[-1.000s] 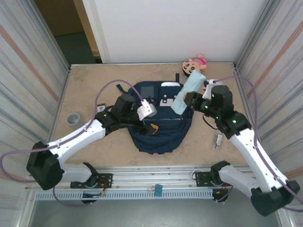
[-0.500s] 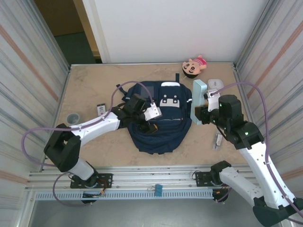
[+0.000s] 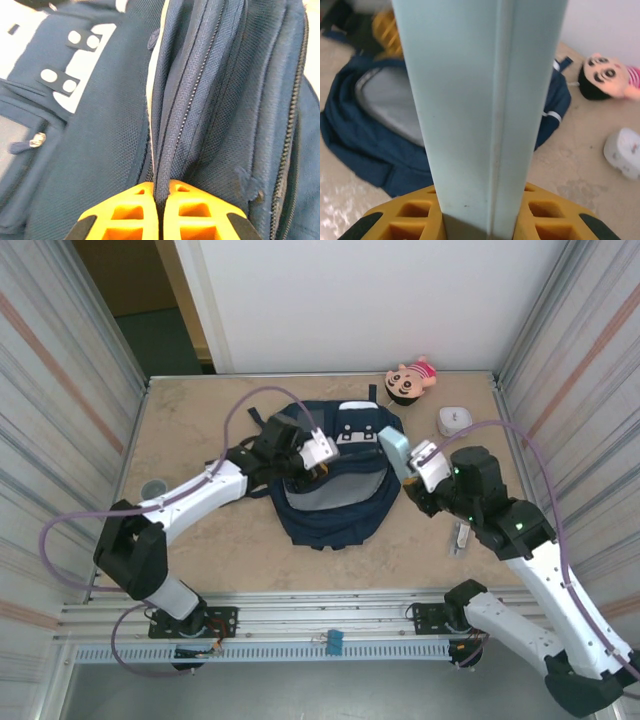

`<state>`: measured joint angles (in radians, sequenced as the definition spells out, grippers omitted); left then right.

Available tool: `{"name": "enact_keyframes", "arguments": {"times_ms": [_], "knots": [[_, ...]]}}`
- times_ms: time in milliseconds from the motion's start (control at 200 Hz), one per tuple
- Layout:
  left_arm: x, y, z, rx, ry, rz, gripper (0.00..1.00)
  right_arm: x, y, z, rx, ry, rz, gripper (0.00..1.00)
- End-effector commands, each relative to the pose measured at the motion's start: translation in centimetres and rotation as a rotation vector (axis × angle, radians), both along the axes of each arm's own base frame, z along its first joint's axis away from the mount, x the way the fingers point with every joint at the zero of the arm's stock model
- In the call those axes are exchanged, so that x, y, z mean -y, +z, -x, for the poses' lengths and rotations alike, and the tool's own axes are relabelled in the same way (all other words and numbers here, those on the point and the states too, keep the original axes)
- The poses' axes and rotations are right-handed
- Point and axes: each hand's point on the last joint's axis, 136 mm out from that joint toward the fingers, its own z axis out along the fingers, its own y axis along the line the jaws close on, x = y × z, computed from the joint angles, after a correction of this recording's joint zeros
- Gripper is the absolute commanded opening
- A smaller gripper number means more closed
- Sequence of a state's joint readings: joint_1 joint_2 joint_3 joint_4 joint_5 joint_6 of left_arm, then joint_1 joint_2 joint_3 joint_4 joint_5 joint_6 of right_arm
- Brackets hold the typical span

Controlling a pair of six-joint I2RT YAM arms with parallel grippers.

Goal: Pack the student bag

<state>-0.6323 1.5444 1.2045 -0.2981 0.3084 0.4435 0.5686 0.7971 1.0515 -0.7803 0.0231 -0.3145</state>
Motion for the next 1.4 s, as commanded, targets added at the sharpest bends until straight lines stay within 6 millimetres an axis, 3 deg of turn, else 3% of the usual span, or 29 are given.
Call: {"name": "enact_keyframes", "arguments": {"times_ms": [0,165,306,471,696,1032,1393], "knots": [[0.7,6.9,0.2,-0.003,-0.024,0.204,0.00,-1.2,-1.1,0.4,0.114,0.162,0.270,0.22],[0.8,8.7,-0.4,-0.029,-0.031,0.272,0.00,-4.3,-3.7,0.2,0.249,0.318,0.568,0.25],[1.1,9.8,-0.5,-0.054,-0.049,0.320,0.00,-7.1,-6.0,-2.3,0.376,0.367,0.786,0.26],[1.2,11.2,-0.2,-0.055,-0.069,0.360,0.00,-10.9,-6.1,-5.1,0.432,0.367,0.748,0.26],[1.8,12.5,0.3,-0.085,-0.110,0.428,0.00,-13.6,-8.2,-8.7,0.453,0.350,0.768,0.27],[2.3,15.5,1.0,-0.098,-0.167,0.537,0.00,-13.3,-13.1,-14.6,0.410,0.277,0.801,0.32],[1.5,16.4,0.5,-0.087,-0.154,0.566,0.00,-13.6,-17.3,-20.4,0.431,0.249,0.815,0.41]]}}
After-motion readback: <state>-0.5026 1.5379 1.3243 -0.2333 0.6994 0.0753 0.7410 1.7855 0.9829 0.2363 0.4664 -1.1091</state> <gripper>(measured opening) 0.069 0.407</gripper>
